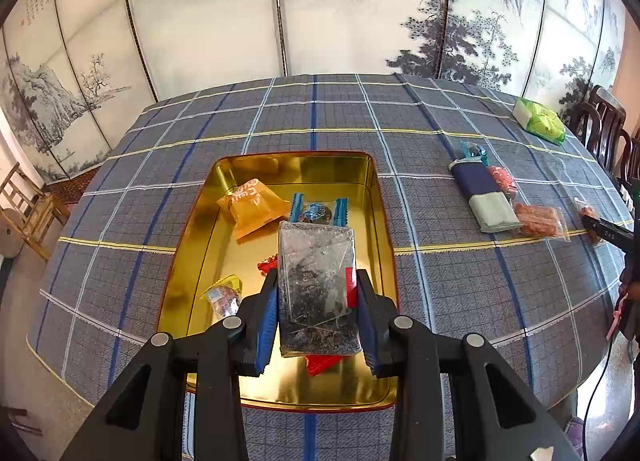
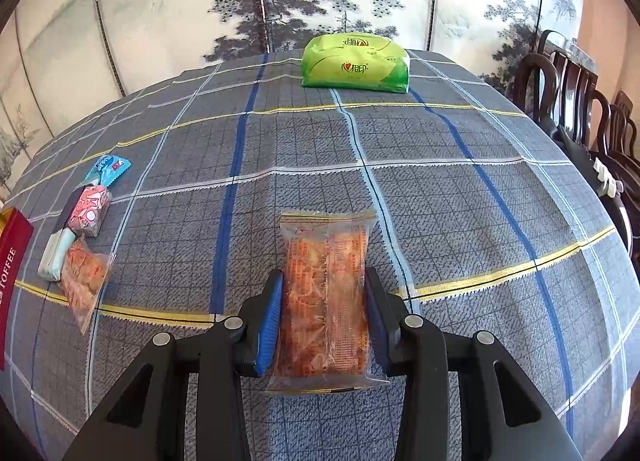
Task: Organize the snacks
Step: 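Carry the dark tea bag with the left gripper into the gold tin and release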
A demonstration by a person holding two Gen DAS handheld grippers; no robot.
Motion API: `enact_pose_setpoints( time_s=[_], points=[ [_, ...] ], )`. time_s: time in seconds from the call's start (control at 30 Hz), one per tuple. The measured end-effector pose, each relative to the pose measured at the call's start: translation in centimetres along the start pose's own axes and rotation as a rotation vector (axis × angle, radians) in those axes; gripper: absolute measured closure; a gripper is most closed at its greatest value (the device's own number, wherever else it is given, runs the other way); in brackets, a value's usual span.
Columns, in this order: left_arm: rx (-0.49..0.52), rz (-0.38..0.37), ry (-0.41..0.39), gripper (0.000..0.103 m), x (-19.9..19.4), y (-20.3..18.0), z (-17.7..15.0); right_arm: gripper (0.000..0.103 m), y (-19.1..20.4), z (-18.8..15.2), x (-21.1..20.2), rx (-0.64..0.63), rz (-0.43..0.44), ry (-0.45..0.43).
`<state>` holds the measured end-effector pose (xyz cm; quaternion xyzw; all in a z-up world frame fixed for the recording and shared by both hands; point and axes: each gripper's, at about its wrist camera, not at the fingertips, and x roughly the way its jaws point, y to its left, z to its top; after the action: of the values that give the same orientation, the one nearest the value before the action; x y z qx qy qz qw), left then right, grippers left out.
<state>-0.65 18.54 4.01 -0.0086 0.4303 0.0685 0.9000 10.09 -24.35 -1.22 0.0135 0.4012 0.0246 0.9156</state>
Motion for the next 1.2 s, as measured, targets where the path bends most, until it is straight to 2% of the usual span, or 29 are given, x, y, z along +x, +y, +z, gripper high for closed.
enact_pose_setpoints(
  time_s=[0.5, 0.93, 1.2],
  points=[
    [-0.031, 0.047, 0.043, 0.072, 1.9, 3.5, -1.2, 0.062, 0.1, 0.0, 0.0, -0.003, -0.003, 0.001],
    [-0.029, 0.045, 0.050, 0.072, 2.6, 4.0, -1.1, 0.061, 0.3, 0.1, 0.0, -0.008, -0.007, 0.002],
    [-0.013, -0.025, 0.061, 0.072, 3.7, 3.2, 2.0, 0.061, 0.3, 0.1, 0.0, -0.010, -0.009, 0.002]
  ],
)
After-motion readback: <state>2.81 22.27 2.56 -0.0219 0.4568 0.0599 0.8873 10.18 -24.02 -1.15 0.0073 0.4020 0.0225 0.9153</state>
